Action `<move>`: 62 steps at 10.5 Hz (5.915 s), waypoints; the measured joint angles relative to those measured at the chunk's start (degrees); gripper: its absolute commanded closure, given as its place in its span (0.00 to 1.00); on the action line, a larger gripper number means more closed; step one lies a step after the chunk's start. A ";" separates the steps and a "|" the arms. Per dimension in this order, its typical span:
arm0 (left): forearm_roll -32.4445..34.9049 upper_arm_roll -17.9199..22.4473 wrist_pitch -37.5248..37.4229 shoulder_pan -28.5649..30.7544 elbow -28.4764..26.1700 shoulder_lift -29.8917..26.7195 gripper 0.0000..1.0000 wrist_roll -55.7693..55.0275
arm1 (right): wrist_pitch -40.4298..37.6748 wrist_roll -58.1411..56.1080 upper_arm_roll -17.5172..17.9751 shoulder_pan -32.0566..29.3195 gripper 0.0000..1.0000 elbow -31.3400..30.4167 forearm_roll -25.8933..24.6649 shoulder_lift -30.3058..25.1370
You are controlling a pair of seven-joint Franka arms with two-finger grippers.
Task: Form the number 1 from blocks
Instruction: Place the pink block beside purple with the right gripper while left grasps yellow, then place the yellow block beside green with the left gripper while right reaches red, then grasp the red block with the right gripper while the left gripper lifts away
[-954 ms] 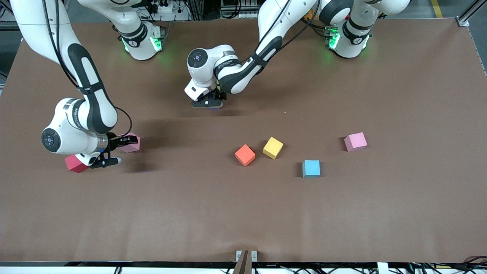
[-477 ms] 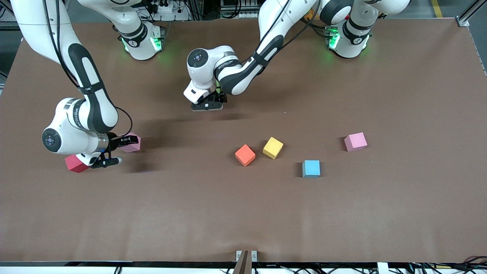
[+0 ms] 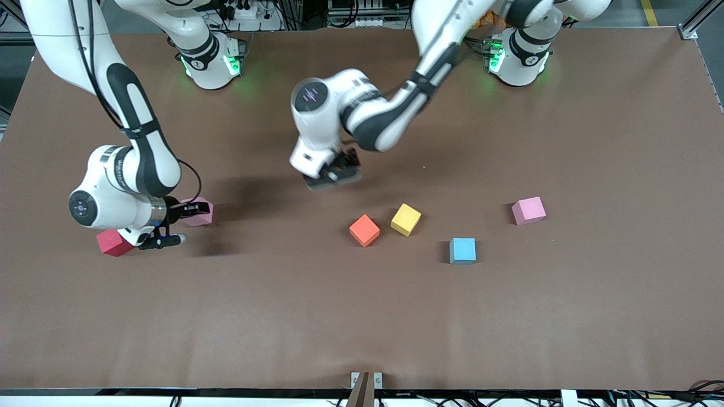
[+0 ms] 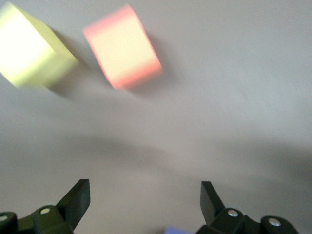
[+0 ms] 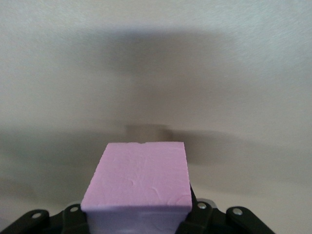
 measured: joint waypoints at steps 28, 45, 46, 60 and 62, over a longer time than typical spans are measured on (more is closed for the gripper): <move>0.63 1.20 21.59 13.26 -25.53 -3.73 1.00 -18.07 | 11.10 25.13 -0.51 32.10 0.00 -11.91 13.17 -8.89; 12.90 -14.77 16.25 -15.61 -25.56 -5.95 1.00 -14.70 | -1.01 -18.25 -2.57 -6.24 0.00 7.45 -21.56 1.10; 12.98 -14.70 16.93 -15.53 -25.51 -5.00 1.00 -14.33 | -1.01 -20.44 -2.69 -7.14 0.00 9.47 -21.60 2.57; 13.23 -12.20 21.22 -15.04 -21.54 0.46 0.00 -10.95 | 1.10 -31.76 -5.60 -9.63 0.00 18.47 -22.47 11.54; 13.23 -12.02 21.03 -14.98 -19.75 0.35 0.00 -11.40 | 1.53 -33.75 -5.86 -9.98 0.00 19.16 -22.48 12.23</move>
